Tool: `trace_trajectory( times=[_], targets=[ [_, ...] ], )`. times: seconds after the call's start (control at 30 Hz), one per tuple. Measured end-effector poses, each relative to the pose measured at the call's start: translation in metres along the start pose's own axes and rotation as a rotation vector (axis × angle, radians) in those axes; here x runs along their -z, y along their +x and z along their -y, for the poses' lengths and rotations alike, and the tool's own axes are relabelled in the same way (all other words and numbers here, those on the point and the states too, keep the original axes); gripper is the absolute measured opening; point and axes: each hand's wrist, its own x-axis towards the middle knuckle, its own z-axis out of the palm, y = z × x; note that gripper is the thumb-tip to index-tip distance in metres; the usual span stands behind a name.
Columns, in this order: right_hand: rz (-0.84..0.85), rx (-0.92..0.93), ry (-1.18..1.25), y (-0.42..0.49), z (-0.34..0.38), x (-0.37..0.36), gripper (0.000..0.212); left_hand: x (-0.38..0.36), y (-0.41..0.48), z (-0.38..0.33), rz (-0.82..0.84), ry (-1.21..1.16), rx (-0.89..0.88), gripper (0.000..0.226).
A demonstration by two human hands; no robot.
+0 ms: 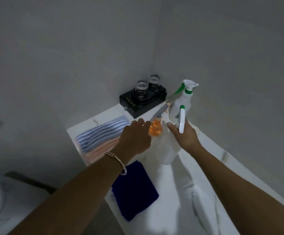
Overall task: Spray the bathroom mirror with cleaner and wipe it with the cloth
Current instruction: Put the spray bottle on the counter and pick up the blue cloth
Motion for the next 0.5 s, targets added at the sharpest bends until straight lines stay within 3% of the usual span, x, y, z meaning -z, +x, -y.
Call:
trace_trajectory(
  times=[0.33, 0.5],
  targets=[
    [-0.02, -0.037, 0.116, -0.02, -0.026, -0.014, 0.068, -0.043, -0.015, 0.001, 0.065, 0.003, -0.025, 0.04],
    [-0.027, -0.182, 0.096, -0.044, -0.058, -0.026, 0.092, -0.059, -0.039, 0.011, 0.127, -0.024, 0.039, 0.045]
  ],
)
